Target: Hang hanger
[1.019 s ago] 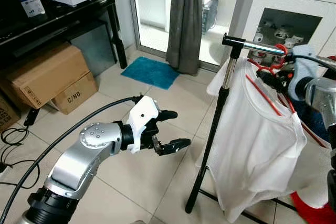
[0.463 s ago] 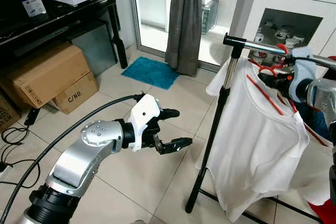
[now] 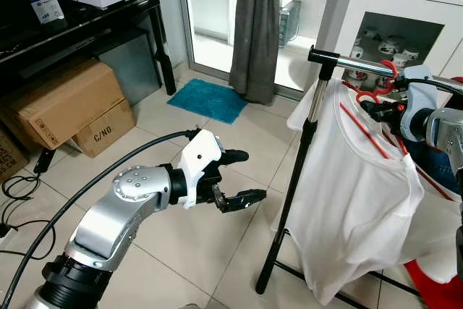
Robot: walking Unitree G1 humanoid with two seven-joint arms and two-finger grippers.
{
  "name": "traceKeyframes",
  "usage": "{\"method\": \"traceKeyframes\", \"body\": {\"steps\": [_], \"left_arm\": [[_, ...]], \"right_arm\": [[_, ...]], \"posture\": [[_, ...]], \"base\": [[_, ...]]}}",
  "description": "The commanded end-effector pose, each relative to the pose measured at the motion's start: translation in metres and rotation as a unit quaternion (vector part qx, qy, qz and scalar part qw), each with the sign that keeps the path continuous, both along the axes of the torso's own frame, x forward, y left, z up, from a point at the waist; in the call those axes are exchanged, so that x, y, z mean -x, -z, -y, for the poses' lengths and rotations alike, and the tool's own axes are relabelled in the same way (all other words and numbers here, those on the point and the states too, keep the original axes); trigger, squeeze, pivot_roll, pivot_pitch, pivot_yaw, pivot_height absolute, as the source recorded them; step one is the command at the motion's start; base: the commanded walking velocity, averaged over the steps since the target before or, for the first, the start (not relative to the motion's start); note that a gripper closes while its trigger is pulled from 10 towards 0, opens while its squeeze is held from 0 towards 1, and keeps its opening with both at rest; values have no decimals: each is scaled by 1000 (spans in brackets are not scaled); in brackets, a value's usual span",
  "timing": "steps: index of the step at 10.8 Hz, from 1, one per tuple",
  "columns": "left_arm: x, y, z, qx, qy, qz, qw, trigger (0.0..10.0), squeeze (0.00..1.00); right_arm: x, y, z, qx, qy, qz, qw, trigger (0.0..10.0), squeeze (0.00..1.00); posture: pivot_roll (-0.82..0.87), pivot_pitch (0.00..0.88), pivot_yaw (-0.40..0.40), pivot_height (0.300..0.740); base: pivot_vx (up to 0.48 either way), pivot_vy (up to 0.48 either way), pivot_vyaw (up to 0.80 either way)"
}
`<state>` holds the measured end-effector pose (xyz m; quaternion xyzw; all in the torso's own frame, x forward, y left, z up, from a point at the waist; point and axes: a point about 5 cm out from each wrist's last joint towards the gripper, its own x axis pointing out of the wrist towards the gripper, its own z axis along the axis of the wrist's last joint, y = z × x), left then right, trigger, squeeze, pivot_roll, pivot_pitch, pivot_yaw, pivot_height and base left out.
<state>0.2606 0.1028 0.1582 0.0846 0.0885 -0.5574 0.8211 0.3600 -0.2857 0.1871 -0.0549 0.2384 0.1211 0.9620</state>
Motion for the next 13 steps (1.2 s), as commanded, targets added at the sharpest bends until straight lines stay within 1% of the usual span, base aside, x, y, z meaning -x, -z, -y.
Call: {"method": "traceKeyframes", "body": {"steps": [1,3,4,5,6,7,8,9,11,12,13], "left_arm": [[-2,-1,2,-5,5,8,1000,10000,722],[-2,0,2,-5,-3,13,1000,10000,725],[-3,1,2,-4,-17,14,1000,10000,722],[-6,6,1,-12,-43,10,999,10000,722],[-17,10,-4,-39,-110,29,993,10000,714],[-25,8,-10,-25,-160,49,986,10000,706],[-29,6,-13,-17,-189,62,980,10000,694],[-27,7,-13,-12,-197,62,978,10000,592],[-21,13,-14,-5,-211,60,976,10000,569],[-19,16,-15,-4,-216,58,975,10000,569],[-20,18,-13,-6,-214,59,975,10000,569]], "right_arm": [[-3,-11,-1,1,-10,15,1000,0,0],[-1,-9,-3,0,-18,11,1000,0,0],[0,-10,-3,0,-23,11,1000,0,0],[2,-11,-4,-4,-22,19,1000,0,0],[5,-13,-7,-27,-11,37,999,0,0],[8,-14,-12,-46,-8,49,998,0,0],[14,-11,-17,-43,-14,54,998,0,0],[21,-11,-24,-43,-15,72,996,0,0],[38,-9,-34,-31,4,97,995,0,0],[44,-15,-37,-27,8,125,992,0,0],[47,-21,-40,-25,-4,149,989,0,0]], "posture": [[-169,0,53,719],[-177,0,50,719],[-180,0,52,719],[-181,0,47,719],[-174,0,41,719],[-173,0,41,719],[-165,0,38,719],[-159,0,33,719],[-158,0,37,719],[-170,0,50,719],[-174,0,51,719]], "base": [[0,0,0],[0,0,0],[0,0,0],[0,0,0],[0,0,0],[0,0,0],[0,0,0],[0,0,0],[0,0,0],[0,0,0],[0,0,0]]}}
